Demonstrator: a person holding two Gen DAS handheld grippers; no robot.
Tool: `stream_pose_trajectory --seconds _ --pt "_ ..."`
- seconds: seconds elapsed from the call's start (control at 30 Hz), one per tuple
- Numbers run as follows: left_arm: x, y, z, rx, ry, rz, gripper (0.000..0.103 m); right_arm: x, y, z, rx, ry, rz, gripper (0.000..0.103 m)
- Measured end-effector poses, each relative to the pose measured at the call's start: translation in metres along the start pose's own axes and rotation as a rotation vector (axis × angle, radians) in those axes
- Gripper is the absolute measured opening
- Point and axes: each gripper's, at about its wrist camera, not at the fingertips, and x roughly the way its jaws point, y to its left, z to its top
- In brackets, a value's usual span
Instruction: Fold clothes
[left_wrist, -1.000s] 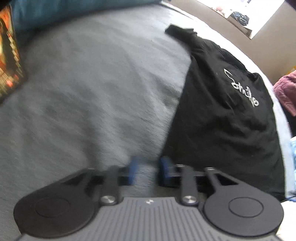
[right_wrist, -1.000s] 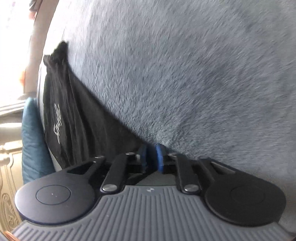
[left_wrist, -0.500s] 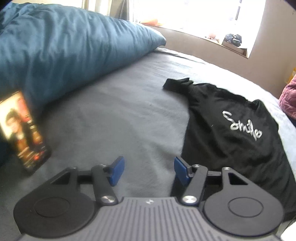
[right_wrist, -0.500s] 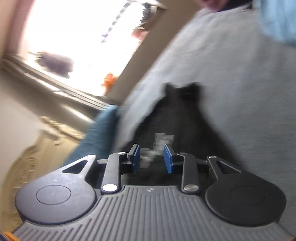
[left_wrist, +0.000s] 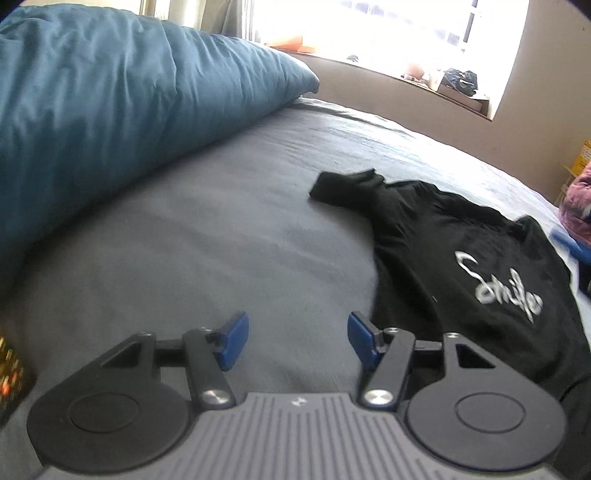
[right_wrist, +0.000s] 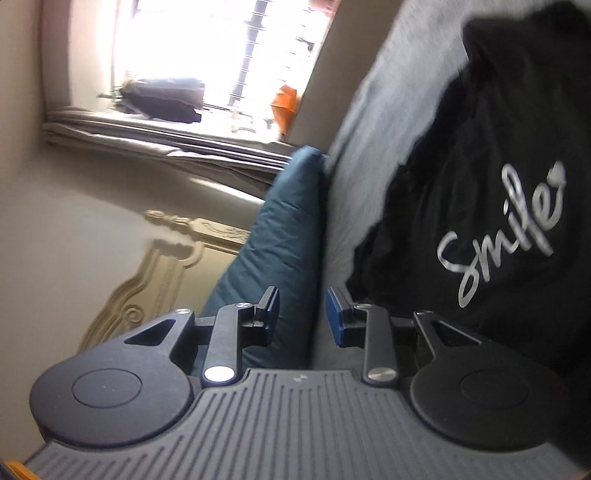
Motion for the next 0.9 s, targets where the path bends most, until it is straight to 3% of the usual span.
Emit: stream_pose_trajectory --seconds 0.13,0.23,0.3,0.4,0.53,0.63,0.7,0.8,0.9 --pt "0.040 0.013 0.032 -0.075 -0.006 -0.045 0.061 0.022 -0.034 -0.014 -0.180 -0.041 -0.111 0.028" --pt "0.078 0.026 0.065 -0.232 0.005 -0.130 0.064 0.029 -0.059 -0.022 -0.346 -0.060 -0.173 0.028" --pt "0.110 0.030 0.089 -0.339 0.043 -0.173 0.074 0.038 -0.074 -0.021 -0.363 -0.049 -0.187 0.028" --pt "0.159 0.030 0.125 -0.453 0.112 -0.205 0.074 0.050 -0.093 -0.017 -0.368 -0.036 -0.167 0.025" --pt "0.209 0.018 0.157 -0.469 0.148 -0.183 0.073 0.054 -0.109 -0.016 -0.363 -0.041 -0.122 0.025" --pt "0.234 0.007 0.161 -0.448 0.167 -0.127 0.052 0.053 -0.116 -0.015 -0.351 -0.044 -0.098 0.024" --pt "0.239 -0.003 0.160 -0.372 0.144 -0.093 0.003 0.052 -0.118 -0.014 -0.344 -0.044 -0.088 0.024" --pt "0.230 -0.009 0.163 -0.351 0.052 -0.076 0.003 0.053 -0.119 -0.016 -0.343 -0.046 -0.081 0.024" --pt "0.203 -0.035 0.167 -0.275 -0.042 -0.172 0.003 0.054 -0.119 -0.017 -0.342 -0.046 -0.078 0.023"
